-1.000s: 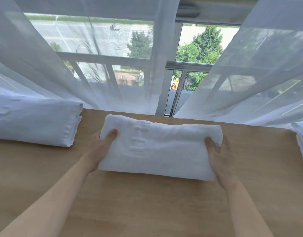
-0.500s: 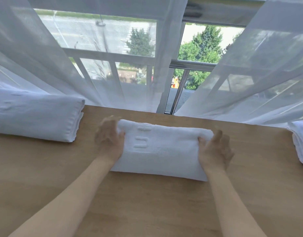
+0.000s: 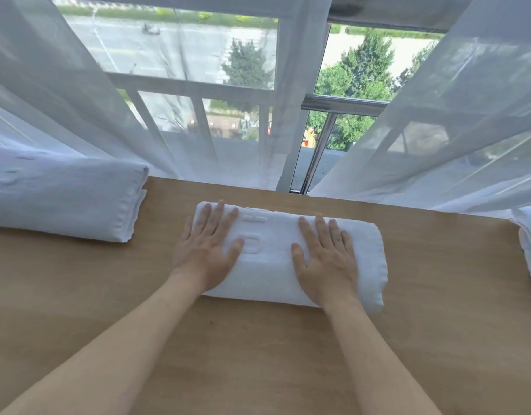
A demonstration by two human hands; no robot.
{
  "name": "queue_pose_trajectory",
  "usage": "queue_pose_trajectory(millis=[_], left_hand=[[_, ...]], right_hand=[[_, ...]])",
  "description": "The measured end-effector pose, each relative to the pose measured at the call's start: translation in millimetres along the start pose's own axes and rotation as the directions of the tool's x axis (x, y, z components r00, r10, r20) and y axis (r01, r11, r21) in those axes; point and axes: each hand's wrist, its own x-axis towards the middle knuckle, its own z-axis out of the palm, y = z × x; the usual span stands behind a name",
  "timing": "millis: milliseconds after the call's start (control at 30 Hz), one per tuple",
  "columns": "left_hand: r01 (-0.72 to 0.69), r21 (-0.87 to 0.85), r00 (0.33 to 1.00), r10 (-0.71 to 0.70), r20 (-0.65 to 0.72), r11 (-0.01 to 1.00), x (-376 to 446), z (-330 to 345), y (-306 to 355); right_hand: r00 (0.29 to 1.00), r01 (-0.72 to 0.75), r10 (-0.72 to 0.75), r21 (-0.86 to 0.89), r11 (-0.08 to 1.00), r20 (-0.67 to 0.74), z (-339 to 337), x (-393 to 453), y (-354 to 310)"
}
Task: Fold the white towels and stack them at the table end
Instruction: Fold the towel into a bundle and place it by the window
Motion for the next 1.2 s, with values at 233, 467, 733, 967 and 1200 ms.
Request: queue_pose_trajectory(millis=[233,467,733,967,1200], left_hand=[[0.094,-0.104,0.995,-0.09,0.045,0.99,-7,-1,-9],[0.035,-0.299,0.99,-0.074,-0.121,0.954,-20,0,-4],[0.537,-0.73,0.801,-0.529,0.282,0.423,-7,-4,-18],[0.661,-0.749,0.732,-0.261,0.629,0.048,-12,-28,-29],[0.565,-0.825,0.822,-0.071,0.564,-0.01,-39,-55,-67]], right_hand=[[0.932,-0.343,0.331,0.06,0.938,0.151,-23,-6,61],[0.986,-0.162,0.158,0.073,0.984,0.055,-15,-17,40],[0.825,-0.532,0.517,0.621,0.576,0.227,-14,3,76],[0.709,-0.673,0.558,0.65,0.353,0.431,-20,-13,70],[0.752,-0.61,0.435,0.773,0.174,0.496,-31,-49,25]])
